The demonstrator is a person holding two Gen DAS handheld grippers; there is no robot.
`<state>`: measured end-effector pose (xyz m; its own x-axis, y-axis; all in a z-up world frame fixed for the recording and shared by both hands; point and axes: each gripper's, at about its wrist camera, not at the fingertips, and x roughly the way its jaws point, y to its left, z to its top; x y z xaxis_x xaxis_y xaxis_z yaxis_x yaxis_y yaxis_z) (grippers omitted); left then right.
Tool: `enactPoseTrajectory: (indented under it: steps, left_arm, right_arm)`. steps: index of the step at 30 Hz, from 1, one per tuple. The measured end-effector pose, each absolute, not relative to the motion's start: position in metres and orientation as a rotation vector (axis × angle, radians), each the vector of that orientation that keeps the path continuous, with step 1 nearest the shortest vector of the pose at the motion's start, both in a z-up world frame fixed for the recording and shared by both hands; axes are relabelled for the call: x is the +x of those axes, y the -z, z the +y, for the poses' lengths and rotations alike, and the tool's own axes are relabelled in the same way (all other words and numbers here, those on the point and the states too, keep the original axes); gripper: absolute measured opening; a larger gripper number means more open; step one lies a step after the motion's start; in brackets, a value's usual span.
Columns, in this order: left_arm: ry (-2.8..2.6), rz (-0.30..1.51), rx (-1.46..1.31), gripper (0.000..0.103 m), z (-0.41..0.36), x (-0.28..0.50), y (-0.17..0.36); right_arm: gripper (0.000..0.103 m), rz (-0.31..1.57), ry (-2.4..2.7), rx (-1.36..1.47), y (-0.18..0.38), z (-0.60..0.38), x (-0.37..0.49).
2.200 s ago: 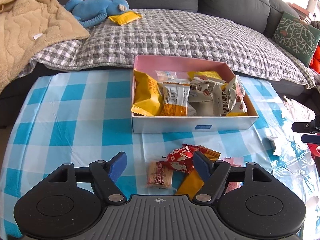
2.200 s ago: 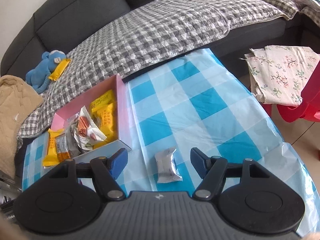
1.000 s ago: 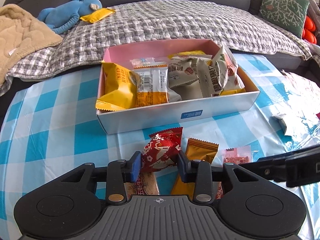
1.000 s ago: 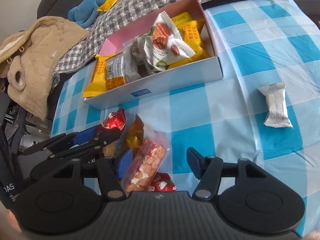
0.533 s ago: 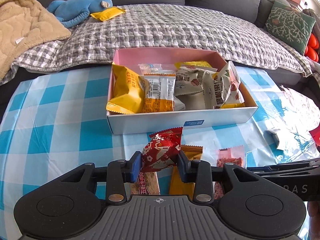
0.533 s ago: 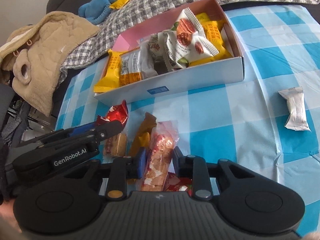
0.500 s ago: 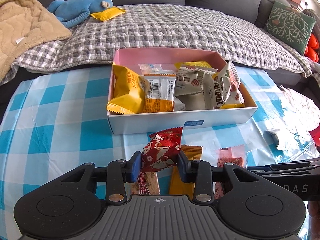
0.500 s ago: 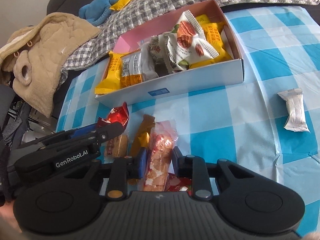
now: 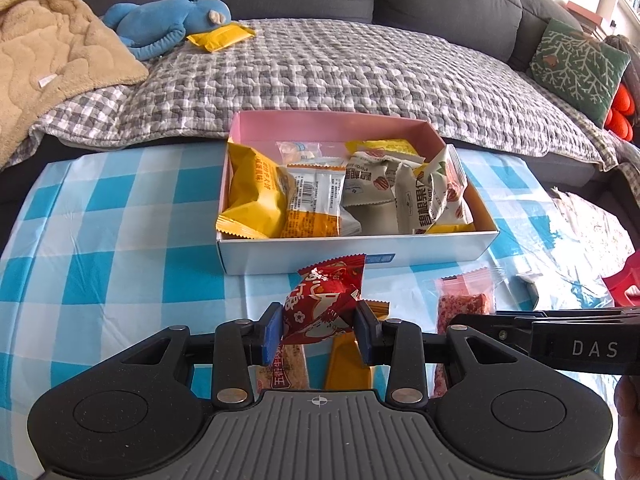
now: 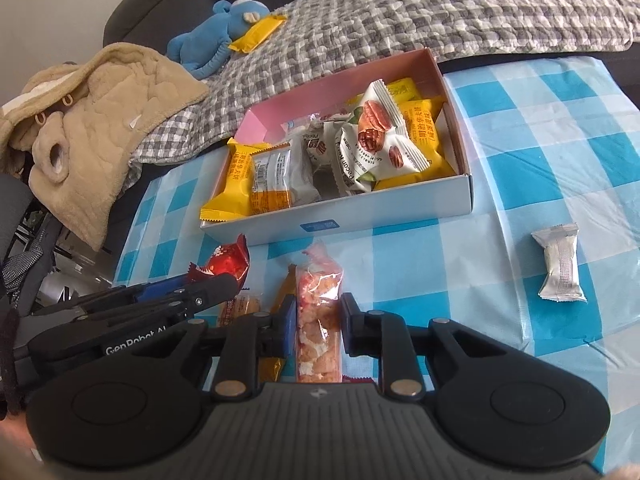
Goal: Organize snacks
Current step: 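Carry the red packet into the box with the left gripper while the right gripper carries the pink packet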
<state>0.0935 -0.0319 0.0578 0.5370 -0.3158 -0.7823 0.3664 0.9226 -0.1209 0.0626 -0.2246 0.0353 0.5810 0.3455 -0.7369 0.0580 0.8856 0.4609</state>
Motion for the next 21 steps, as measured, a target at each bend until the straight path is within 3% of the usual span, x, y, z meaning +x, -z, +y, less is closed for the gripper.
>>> enactPoseTrajectory:
  steps: [21]
  left_arm:
    - [0.385,0.86,0.015,0.035,-0.024,0.097,-0.075]
  right_arm:
    - [0.02,0.806,-0.142,0.44,-0.062,-0.234,0.055]
